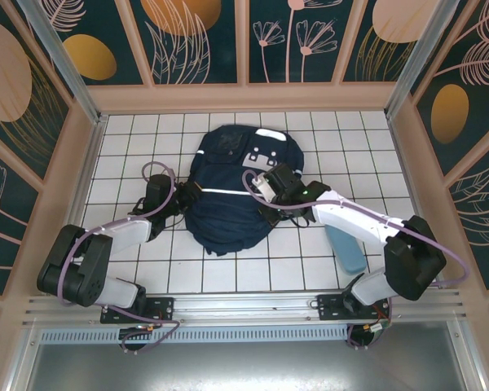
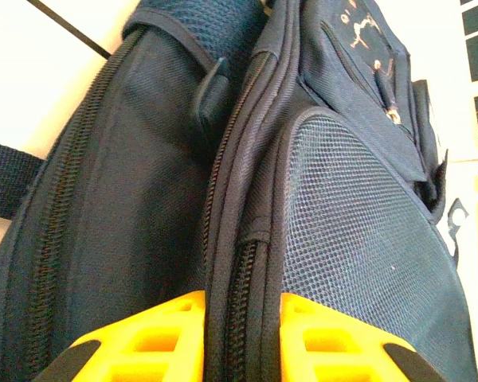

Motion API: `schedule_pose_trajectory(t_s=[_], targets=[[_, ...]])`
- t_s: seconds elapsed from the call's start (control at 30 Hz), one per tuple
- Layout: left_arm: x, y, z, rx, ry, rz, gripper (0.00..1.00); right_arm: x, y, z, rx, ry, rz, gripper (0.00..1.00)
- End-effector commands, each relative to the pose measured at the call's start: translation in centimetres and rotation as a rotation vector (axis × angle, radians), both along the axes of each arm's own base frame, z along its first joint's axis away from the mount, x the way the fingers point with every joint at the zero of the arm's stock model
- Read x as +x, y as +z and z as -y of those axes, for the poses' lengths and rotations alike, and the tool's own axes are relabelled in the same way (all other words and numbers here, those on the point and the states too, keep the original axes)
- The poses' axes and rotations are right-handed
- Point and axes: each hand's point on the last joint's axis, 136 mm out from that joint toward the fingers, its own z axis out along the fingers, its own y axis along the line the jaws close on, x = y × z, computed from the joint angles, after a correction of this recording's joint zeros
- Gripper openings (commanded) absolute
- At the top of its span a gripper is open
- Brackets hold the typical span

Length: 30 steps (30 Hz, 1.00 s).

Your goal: Pack the student bag

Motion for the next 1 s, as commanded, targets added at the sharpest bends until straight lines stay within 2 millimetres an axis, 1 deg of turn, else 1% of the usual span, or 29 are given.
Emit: schedule_pose_trajectory(t_s=[0.0,0.1,0.17,0.2,0.23,0.33,0.37,0.4,0.47,0.57,0.67,0.7,0.73,0.77,0.83,0.97], targets=[[0.1,1.8,1.6,-0.071,-0.03,0.025,0.0,6.8,3.6,-1.9,0.154,-0.087,0.156,0.0],[0.3,2.3,2.6,-0.094,-0.061,0.037,0.0,10.8,4.1,-1.5,0.134,-0.114,0.204,0.0],[0.7,2.5,2.9,-0.092,-0.065,0.04,0.0,12.0,4.5,-1.7,0.146,-0.101,0.198,0.0],[1.0,2.4,2.9,-0.086,-0.058,0.038,0.0,11.7,4.5,-1.8,0.152,-0.08,0.185,0.0],[1.2,2.3,2.8,-0.078,-0.048,0.036,0.0,11.0,4.2,-1.8,0.154,-0.052,0.169,0.0],[2.3,1.9,2.3,-0.045,-0.004,0.028,0.0,8.0,3.2,-1.2,0.159,0.024,0.125,0.0],[2.7,1.6,2.1,-0.038,0.014,0.022,0.0,6.6,2.5,-0.7,0.149,0.062,0.11,0.0],[3.1,1.5,2.0,-0.035,0.029,0.02,0.0,5.6,2.3,-0.4,0.146,0.09,0.108,0.0],[3.7,1.3,2.1,-0.042,0.039,0.02,0.0,4.1,2.5,-0.4,0.16,0.151,0.1,0.0],[4.2,1.3,3.1,-0.063,0.024,0.027,0.0,2.0,3.8,-2.0,0.241,0.263,0.077,0.0],[4.4,1.1,3.8,-0.054,0.021,0.024,0.0,-0.6,4.2,-3.6,0.278,0.388,0.061,0.0],[4.4,1.0,3.8,-0.059,0.021,0.023,0.0,-0.7,4.2,-3.9,0.278,0.394,0.07,0.0],[4.4,1.1,3.9,-0.064,0.018,0.024,0.0,-0.3,4.1,-4.2,0.274,0.376,0.074,0.0],[4.4,1.2,4.0,-0.068,0.015,0.027,0.0,0.3,4.1,-4.5,0.273,0.346,0.065,0.0],[4.2,1.4,4.4,-0.071,0.001,0.034,0.0,1.4,4.2,-5.8,0.279,0.296,0.045,0.0],[3.7,2.2,5.1,-0.079,-0.042,0.052,0.01,2.3,4.5,-10.4,0.307,0.234,0.081,0.0]])
